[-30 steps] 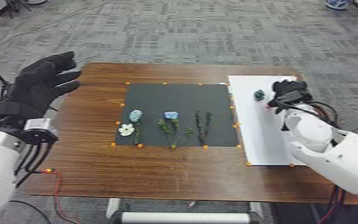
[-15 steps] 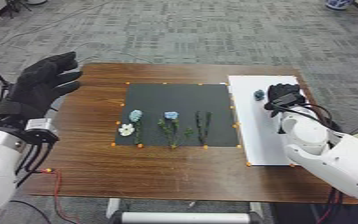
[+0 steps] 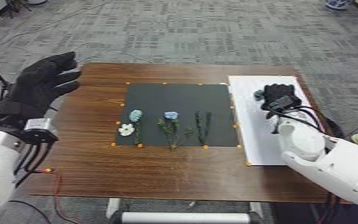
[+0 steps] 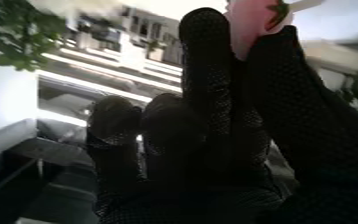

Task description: Arrange flowers

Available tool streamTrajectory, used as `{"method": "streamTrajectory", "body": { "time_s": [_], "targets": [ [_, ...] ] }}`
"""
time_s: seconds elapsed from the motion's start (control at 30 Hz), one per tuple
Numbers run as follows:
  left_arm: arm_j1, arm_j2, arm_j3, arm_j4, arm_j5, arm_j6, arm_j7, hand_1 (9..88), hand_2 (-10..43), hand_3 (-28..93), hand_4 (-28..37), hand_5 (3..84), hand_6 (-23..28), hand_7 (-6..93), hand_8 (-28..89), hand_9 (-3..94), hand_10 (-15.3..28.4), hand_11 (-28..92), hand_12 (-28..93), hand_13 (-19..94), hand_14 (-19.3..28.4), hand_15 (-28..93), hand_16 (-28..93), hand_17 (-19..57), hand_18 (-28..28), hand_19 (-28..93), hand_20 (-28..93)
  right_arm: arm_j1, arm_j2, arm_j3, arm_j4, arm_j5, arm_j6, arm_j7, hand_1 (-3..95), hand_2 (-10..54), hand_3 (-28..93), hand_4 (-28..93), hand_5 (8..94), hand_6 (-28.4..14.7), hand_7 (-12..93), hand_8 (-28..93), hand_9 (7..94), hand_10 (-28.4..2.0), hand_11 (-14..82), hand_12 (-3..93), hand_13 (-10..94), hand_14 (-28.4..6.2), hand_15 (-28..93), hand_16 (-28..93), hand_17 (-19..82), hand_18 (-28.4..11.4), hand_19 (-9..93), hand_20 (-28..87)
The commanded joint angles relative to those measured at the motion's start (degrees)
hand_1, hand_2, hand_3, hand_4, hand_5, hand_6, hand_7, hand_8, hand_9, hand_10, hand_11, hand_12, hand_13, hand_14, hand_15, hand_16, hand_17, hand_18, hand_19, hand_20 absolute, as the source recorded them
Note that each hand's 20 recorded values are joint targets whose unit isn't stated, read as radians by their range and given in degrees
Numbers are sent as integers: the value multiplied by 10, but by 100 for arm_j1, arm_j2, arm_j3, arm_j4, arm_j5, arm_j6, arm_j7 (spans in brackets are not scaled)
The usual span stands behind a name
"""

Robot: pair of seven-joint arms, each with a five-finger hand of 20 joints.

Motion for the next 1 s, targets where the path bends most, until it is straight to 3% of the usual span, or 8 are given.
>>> {"method": "streamTrajectory", "body": {
  "time_s": [0.03, 0.3, 0.47, 0.63, 1.0],
  "targets": [
    [40, 10, -46, -28, -2, -3, -16, 252, -17, 698, -264, 286, 30, 212, -99, 204, 106, 269, 198, 117, 138, 491, -49, -98, 198, 413, 115, 927, -429, -542, -634, -194, 577, -346, 473, -95, 825, -283, 759, 29, 434, -18, 871, -41, 168, 477, 681, -64, 828, 338, 360, -208, 904, 579],
    [-146, 81, 57, 19, -9, -11, -75, 253, -16, 697, -264, 286, 30, 212, -99, 204, 106, 267, 198, 117, 138, 490, -49, -98, 198, 413, 114, 1505, -1217, -1311, -609, -115, 673, -666, 475, -95, 822, -283, 761, 29, 430, -23, 872, -40, 163, 475, 681, -64, 827, 344, 361, -208, 906, 579],
    [-321, 151, 129, 54, -2, -37, -77, 253, -15, 696, -264, 286, 30, 212, -98, 204, 105, 267, 198, 117, 138, 490, -49, -97, 198, 413, 114, 1637, -1351, -1786, -593, -97, 543, -719, 477, -95, 817, -283, 761, 29, 428, -27, 872, -40, 158, 472, 680, -63, 827, 346, 360, -208, 906, 579],
    [-376, 163, 147, 47, -4, -46, -79, 252, -15, 696, -264, 286, 30, 212, -98, 204, 106, 268, 199, 117, 139, 489, -49, -98, 198, 413, 114, 1596, -1434, -1992, -497, -125, 266, -788, 478, -95, 810, -283, 763, 33, 426, -34, 872, -39, 154, 470, 679, -62, 827, 347, 361, -208, 906, 580],
    [-525, 223, 189, 74, -13, -82, -30, 252, -16, 696, -264, 286, 30, 213, -99, 205, 106, 268, 199, 116, 139, 490, -49, -98, 198, 413, 114, 1521, -1677, -2195, -85, -167, 201, -770, 479, -95, 805, -283, 763, 36, 422, -39, 871, -38, 149, 467, 678, -61, 827, 347, 360, -206, 906, 581]
  ]
}}
